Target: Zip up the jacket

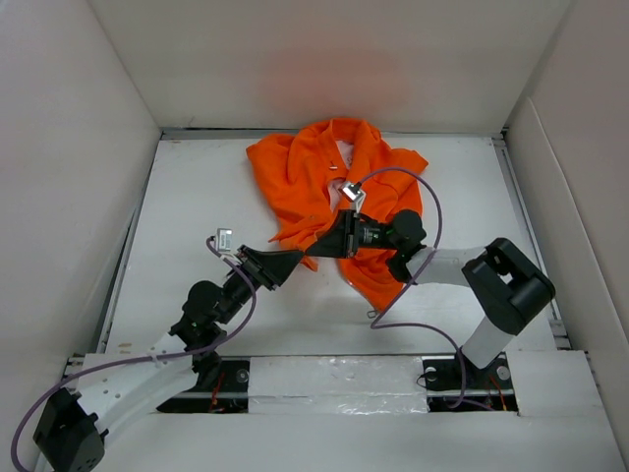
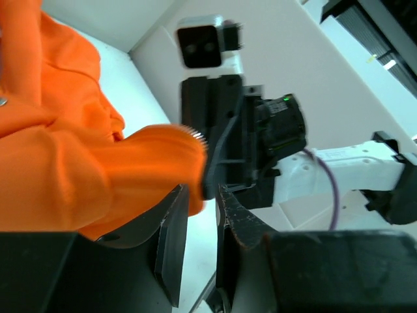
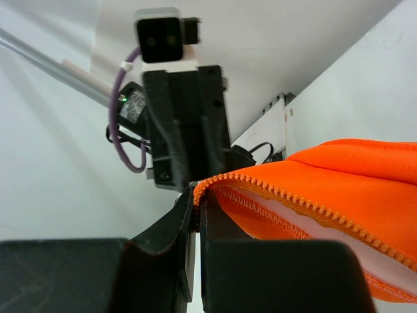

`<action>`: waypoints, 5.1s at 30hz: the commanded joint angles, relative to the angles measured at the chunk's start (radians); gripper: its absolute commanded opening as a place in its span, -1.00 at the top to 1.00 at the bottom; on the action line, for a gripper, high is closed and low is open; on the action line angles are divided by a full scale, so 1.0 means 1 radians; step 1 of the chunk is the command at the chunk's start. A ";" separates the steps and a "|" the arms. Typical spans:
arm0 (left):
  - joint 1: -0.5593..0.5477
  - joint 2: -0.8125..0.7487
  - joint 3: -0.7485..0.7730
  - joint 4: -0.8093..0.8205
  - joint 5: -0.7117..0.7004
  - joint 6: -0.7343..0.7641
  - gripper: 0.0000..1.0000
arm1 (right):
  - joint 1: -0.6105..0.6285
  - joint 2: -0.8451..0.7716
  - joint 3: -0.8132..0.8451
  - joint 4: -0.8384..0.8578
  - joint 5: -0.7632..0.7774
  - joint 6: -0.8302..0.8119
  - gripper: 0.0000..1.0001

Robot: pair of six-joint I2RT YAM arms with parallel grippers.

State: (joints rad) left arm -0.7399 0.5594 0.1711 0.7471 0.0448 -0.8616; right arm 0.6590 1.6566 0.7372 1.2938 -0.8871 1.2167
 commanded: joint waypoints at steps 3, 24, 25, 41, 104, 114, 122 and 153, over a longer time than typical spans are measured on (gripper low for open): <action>-0.004 -0.036 0.002 0.113 0.041 0.007 0.52 | -0.022 0.017 -0.016 0.118 0.019 0.014 1.00; -0.004 0.079 0.042 0.109 0.066 0.002 0.26 | -0.022 0.015 -0.007 0.173 0.037 0.052 1.00; -0.004 0.089 0.045 0.115 0.067 0.004 0.27 | -0.022 0.015 -0.007 0.176 0.039 0.053 1.00; -0.004 0.112 0.061 0.158 0.024 0.006 1.00 | -0.004 0.051 -0.015 0.202 0.036 0.064 1.00; -0.004 0.263 0.077 0.164 -0.300 0.006 1.00 | 0.105 -0.190 0.287 -0.844 0.528 -0.571 -0.39; -0.004 0.277 0.064 0.201 -0.267 0.009 1.00 | 0.096 -0.164 0.306 -0.838 0.534 -0.540 0.07; -0.004 0.278 0.033 0.261 -0.223 0.012 1.00 | 0.087 -0.172 0.265 -0.794 0.571 -0.520 0.72; -0.004 0.214 0.048 0.299 -0.094 0.029 0.02 | -0.056 -0.089 0.067 -0.057 0.010 0.001 1.00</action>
State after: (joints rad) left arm -0.7399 0.7784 0.1833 0.9607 -0.0780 -0.8322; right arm 0.5968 1.5715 0.8097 1.0664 -0.8459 1.1522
